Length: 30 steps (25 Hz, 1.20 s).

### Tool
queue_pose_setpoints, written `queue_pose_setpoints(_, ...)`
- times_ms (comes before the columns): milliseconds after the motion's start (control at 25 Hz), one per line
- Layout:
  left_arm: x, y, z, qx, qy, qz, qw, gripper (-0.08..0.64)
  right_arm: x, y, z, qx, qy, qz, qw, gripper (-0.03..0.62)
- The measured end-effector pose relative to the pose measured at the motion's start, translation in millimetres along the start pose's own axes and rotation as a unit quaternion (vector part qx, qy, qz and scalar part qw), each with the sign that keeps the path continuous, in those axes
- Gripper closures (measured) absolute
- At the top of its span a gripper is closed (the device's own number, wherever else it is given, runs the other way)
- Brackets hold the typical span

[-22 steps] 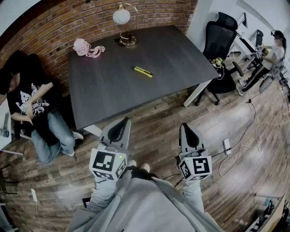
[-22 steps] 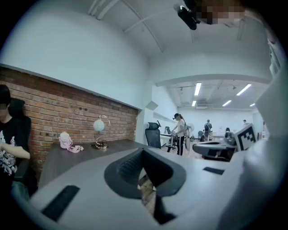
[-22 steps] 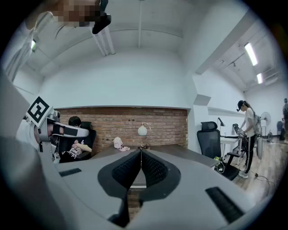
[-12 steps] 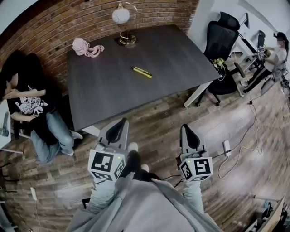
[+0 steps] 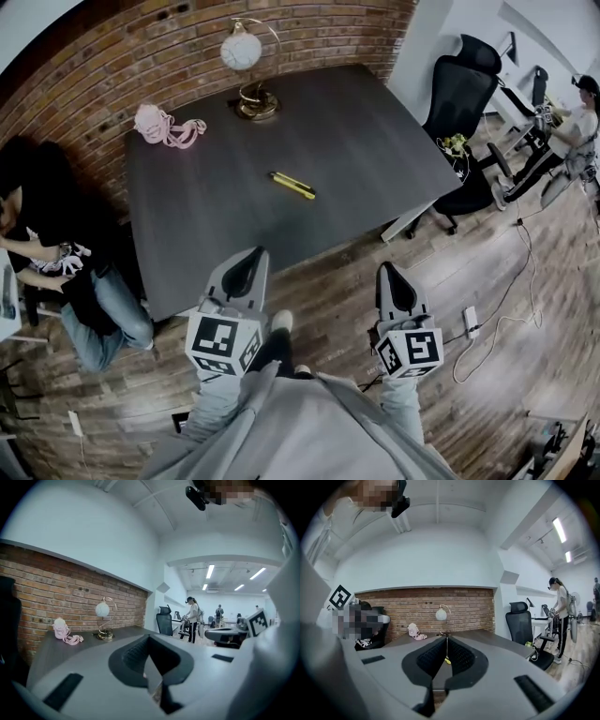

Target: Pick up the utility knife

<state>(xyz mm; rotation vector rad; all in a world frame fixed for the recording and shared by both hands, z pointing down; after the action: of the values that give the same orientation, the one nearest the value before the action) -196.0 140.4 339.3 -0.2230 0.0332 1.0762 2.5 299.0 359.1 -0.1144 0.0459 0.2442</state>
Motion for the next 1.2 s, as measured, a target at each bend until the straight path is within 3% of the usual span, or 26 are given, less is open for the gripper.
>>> queue_pose_setpoints(400, -64.6, -81.4, -26.9, -0.002, 0.001, 0.008, 1.0000, 0.541, 16.0, -98.2, -12.2, -0.010, -0.006, 0.009, 1.000, 0.572)
queue_pose_setpoints(840, -97.6, -125.0, -26.7, -0.027, 0.009, 0.022, 0.9994, 0.541, 20.6, -148.6, -5.1, -0.037, -0.016, 0.017, 0.999, 0.572)
queue_pose_setpoints(1200, -113.7, -171.1, -20.1, -0.028, 0.024, -0.016, 0.9992, 0.541, 45.3, -212.6, -1.1, -0.042, -0.006, -0.033, 0.999, 0.572)
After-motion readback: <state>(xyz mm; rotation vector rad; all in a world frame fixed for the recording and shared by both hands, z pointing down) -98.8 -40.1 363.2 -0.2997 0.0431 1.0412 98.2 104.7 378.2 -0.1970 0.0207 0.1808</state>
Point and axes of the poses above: the fingertips, and each gripper's own axes: y backward along the fingers, x to its right, z out of its underside, the point moved 5 cm from there along y, backward along the fingers, and after that the axes turned 5 degrees about y, right-handed, at the moved point
